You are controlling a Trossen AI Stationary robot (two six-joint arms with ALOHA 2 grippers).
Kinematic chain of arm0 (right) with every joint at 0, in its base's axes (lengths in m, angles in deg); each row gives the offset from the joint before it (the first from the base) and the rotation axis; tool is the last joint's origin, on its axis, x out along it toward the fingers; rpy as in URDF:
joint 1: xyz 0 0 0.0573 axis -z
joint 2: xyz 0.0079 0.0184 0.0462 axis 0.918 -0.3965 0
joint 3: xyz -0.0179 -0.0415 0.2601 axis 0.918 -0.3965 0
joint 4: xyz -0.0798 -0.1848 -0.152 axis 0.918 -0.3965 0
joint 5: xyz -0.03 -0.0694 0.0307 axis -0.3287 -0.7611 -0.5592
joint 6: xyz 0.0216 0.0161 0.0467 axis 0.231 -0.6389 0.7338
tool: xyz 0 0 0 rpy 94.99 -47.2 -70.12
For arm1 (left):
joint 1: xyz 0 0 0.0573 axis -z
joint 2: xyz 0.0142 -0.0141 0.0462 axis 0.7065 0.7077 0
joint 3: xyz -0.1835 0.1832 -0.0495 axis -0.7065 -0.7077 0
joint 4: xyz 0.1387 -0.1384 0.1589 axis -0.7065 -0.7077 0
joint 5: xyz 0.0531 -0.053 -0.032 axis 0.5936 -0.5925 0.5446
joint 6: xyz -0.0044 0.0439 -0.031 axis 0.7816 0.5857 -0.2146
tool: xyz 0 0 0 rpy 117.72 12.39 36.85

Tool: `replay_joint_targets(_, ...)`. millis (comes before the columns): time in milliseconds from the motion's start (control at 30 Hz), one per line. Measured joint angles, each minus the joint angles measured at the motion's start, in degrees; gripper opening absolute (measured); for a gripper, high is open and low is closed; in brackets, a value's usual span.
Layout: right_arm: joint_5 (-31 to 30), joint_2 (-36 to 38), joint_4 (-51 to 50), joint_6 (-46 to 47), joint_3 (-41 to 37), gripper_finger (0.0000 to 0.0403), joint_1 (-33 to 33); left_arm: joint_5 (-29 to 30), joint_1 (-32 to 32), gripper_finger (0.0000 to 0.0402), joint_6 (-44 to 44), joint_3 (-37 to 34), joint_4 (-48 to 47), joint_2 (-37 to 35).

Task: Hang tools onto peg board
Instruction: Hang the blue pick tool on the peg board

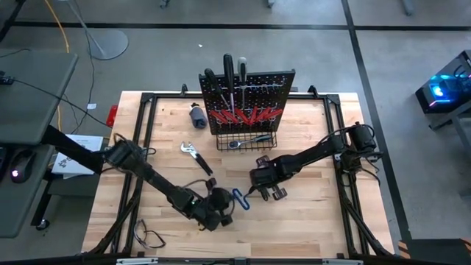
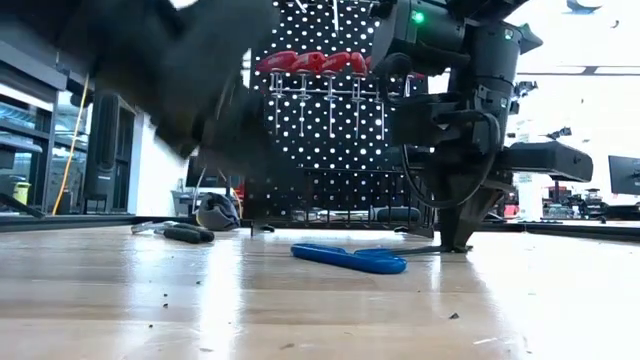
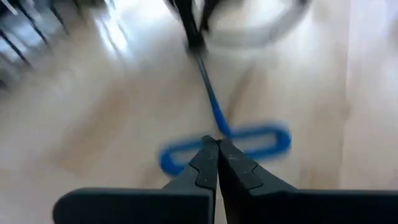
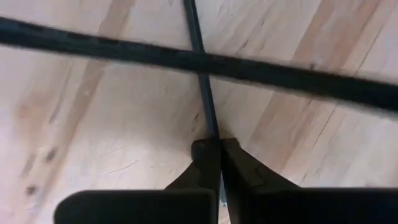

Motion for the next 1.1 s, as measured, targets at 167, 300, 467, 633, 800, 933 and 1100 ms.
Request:
replay_joint_targets(167, -0.3, 4.2, -5.4, 4.5, 2.1, 0.0001, 0.1, 0.8, -1.7, 0.0000, 5.3, 0.0, -2.0, -1.9)
replay_joint_targets(300, 0.0, 4.7, -5.9, 5.8, 3.9, 0.0001, 0.2, -3.3, -3.6, 0.0000, 9.7, 0.3, 1.9, -1.5)
replay_joint_targets(467, -0.5, 4.9, -4.4, 8.7, 5.0, 0.0001, 0.2, -7.4, -5.7, 0.0000, 16.8, 0.2, 7.1, -0.9)
replay_joint_targets(633, -0.8, 4.8, -4.5, 10.0, 5.0, 0.0001, 0.2, -8.9, -6.1, 0.0000, 19.6, 0.3, 7.2, -0.6)
replay_joint_targets(800, -0.9, 4.9, -4.6, 10.0, 5.0, 0.0000, 0.1, -9.4, -5.4, 0.0000, 19.6, 0.3, 3.2, -0.2)
replay_joint_targets(933, -1.0, 5.6, -5.2, 10.0, 5.0, 0.0000, 0.1, -9.4, -4.5, 0.0000, 19.6, 0.3, -1.2, -0.2)
replay_joint_targets(1100, -1.1, 6.1, -5.4, 10.2, 5.1, 0.0000, 0.1, -9.4, -3.9, 0.0000, 19.1, 0.3, -0.6, -0.2)
